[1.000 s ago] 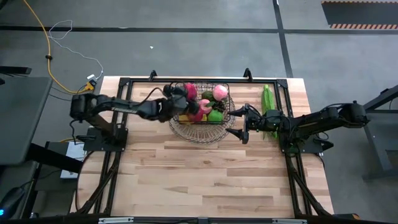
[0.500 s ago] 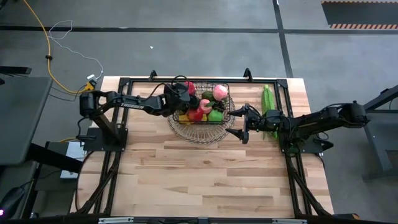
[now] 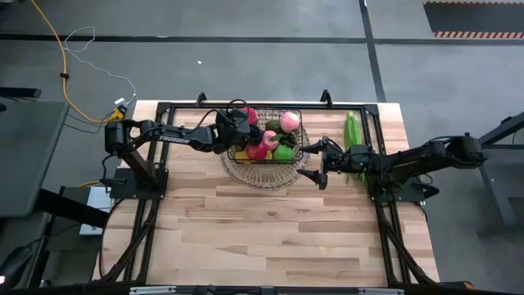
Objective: Build produce basket
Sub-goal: Put the red bell pepper into the black wire basket, then put the leaf lettuce into the black wire basket
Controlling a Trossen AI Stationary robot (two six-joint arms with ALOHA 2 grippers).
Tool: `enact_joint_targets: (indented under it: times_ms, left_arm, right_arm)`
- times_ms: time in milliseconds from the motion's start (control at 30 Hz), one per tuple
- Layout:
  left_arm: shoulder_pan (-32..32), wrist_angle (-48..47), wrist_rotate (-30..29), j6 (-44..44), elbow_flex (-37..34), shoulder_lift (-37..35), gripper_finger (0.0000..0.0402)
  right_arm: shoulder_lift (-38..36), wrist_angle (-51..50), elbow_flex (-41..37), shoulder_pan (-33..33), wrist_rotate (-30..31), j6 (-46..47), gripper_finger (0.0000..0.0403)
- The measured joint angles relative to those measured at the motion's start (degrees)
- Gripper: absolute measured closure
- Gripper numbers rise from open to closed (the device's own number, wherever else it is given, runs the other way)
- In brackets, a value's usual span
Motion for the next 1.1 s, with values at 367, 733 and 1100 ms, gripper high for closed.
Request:
enact_joint_targets:
  times_ms: [367, 733, 1100]
  left_arm:
    - [0.0, -0.1, -0.7, 3.9, 0.0, -0.6, 0.0034]
    - [-1.4, -4.7, 2.2, 8.4, -0.1, -10.4, 0.0006]
    - [-18.0, -6.6, 8.3, 10.0, -7.1, -26.0, 0.0006]
  right_arm:
    - [0.0, 0.0, 0.0, 0.0, 0.0, 0.0, 0.0010]
    - [0.0, -0.3, 0.0, 0.0, 0.0, 0.0, 0.0010]
    - [0.0, -0.5, 0.0, 0.0, 0.0, 0.0, 0.0010]
